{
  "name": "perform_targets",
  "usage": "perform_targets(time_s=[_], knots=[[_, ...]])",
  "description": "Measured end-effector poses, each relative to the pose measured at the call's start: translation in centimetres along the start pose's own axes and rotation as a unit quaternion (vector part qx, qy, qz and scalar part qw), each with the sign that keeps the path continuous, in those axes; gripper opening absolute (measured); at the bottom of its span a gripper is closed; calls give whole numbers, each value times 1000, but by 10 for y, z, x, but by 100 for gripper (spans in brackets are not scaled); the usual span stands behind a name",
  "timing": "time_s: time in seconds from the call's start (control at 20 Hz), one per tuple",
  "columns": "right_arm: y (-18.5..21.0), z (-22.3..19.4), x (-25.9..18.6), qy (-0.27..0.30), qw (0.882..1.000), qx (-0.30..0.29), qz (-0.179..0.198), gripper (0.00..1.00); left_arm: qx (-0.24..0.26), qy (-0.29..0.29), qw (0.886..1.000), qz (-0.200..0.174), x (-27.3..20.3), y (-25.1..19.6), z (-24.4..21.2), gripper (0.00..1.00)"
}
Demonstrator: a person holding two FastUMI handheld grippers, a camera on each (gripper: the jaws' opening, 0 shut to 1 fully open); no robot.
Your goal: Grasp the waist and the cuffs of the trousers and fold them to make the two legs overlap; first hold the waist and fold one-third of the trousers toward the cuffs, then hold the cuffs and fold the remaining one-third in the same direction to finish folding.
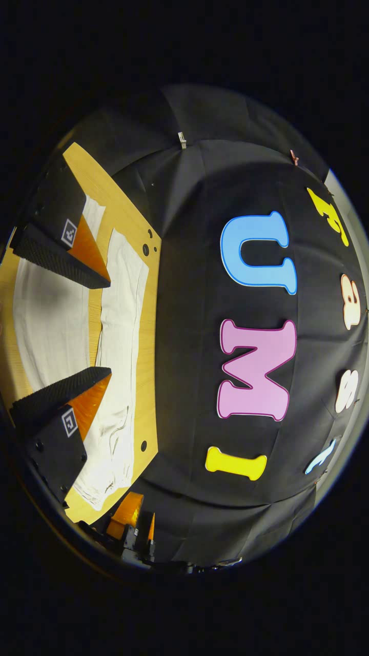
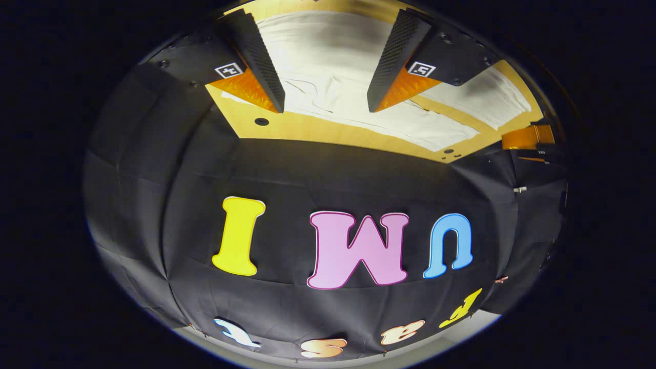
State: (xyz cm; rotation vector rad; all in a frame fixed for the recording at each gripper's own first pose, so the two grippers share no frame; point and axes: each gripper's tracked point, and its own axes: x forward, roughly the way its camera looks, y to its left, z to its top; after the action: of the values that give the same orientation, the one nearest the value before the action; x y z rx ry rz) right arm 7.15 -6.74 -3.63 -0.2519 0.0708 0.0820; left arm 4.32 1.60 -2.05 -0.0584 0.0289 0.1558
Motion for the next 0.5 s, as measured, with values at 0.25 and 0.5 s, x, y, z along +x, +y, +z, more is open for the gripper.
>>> perform_targets(time_s=[0.25,0.5], knots=[[-69,-22,6,28,996,-83,-28,98,-4,9,1000,25,-2,14,-9,98],[-124,-44,8,70,987,-138,-38,98,34,43,998,29,-16,33,-32,98]])
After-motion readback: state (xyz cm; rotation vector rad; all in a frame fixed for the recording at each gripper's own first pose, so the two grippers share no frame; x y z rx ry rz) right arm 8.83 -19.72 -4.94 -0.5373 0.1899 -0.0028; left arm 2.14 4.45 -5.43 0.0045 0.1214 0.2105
